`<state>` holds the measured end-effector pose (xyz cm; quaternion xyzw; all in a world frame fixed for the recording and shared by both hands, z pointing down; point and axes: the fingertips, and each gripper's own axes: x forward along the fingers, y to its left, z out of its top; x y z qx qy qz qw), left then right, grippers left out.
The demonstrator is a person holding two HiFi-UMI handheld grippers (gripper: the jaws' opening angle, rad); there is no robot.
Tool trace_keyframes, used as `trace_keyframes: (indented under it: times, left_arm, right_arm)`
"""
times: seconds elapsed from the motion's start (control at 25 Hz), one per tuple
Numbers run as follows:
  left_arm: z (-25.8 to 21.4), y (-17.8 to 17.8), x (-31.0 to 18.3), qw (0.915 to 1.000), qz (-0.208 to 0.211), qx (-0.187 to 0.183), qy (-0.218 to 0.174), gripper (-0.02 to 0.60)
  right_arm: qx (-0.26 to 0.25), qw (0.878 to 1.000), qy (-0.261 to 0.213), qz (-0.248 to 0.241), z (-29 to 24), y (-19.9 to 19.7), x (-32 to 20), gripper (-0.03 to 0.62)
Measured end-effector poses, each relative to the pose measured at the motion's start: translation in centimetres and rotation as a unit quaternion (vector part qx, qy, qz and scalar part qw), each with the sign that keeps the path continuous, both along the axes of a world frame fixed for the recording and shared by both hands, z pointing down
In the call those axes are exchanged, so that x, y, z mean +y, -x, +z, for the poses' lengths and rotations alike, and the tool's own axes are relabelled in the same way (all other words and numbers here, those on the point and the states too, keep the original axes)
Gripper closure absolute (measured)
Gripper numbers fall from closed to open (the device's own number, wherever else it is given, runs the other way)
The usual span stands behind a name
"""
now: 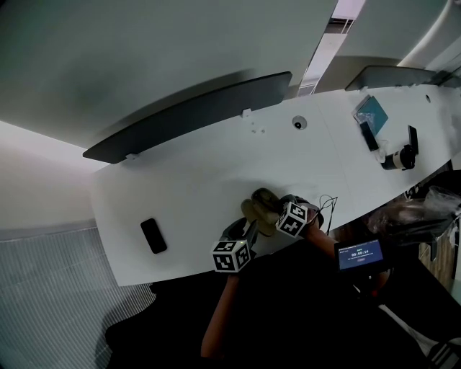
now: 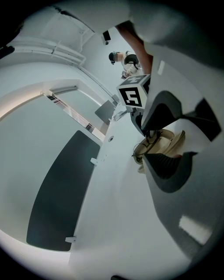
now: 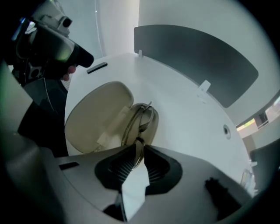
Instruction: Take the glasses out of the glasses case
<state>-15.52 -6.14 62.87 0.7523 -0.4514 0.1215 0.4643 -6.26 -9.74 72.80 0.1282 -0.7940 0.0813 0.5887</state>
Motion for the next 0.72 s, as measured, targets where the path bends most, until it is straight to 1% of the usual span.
trace_keyframes:
  times: [0.08,0.16,0.28,0.32,0.36,0.4,0.44,0.52,0.56,0.6,0.64,0.68,0.72]
  left_arm:
    - [-0.1,0.0,-0.1,1.0,0.001,-0.001,-0.001,0.41]
    - [-0.2,0.1,-0.2,1.0,0.0,-0.001,-0.002,0.411]
    - [0.2,0.3,-0.4,1.0,-0.007,0.006,0.004,0.411]
    - [0.3,0.5,-0.5,0.9999,-0.009,0.01,0.007,0.411]
    - [0.4,0.6,-0.5,0.9998,-0.012,0.016,0.009,0.41]
    - [0.5,0.8,-0.7,0.9996,-0.015,0.024,0.009,0.41]
    - [0.5,1.0,-0.8,0.9993,-0.018,0.033,0.008,0.41]
    - [0.2,1.2,-1.3,0.9978,-0.026,0.061,0.002,0.41]
    - [-0.1,1.2,-1.6,0.9959,-0.034,0.084,-0.003,0.41]
    - [-0.6,1.3,-2.0,0.9925,-0.045,0.113,-0.009,0.41]
    - [-1.3,1.4,-2.5,0.9868,-0.059,0.15,-0.018,0.41]
    - [-2.1,1.4,-3.0,0.9785,-0.072,0.191,-0.029,0.41]
    - [-3.1,1.4,-3.6,0.9684,-0.078,0.233,-0.042,0.407]
  right_arm:
    - [-0.014,1.0,0.006,0.003,-0.4,0.2,-0.1,0.538]
    - [-0.028,1.0,0.008,-0.007,-0.9,0.8,0.2,0.566]
    - [-0.052,0.998,0.028,-0.019,-1.8,1.6,0.7,0.574]
    - [-0.067,0.997,0.042,-0.011,-2.1,1.9,0.8,0.574]
    - [-0.088,0.994,0.06,0.009,-2.4,2.1,0.9,0.574]
    - [-0.114,0.989,0.081,0.04,-2.9,2.3,0.7,0.574]
    - [-0.142,0.982,0.1,0.076,-3.5,2.5,0.4,0.574]
    - [-0.197,0.962,0.13,0.14,-5.3,2.5,-0.7,0.574]
    - [-0.23,0.947,0.148,0.168,-6.3,2.4,-1.2,0.574]
    - [-0.273,0.927,0.172,0.192,-7.5,2.6,-1.5,0.574]
    - [-0.324,0.9,0.202,0.21,-8.9,2.9,-1.7,0.574]
    - [-0.375,0.869,0.235,0.22,-10.6,3.4,-1.7,0.574]
    - [-0.42,0.839,0.265,0.223,-12.4,3.9,-1.6,0.574]
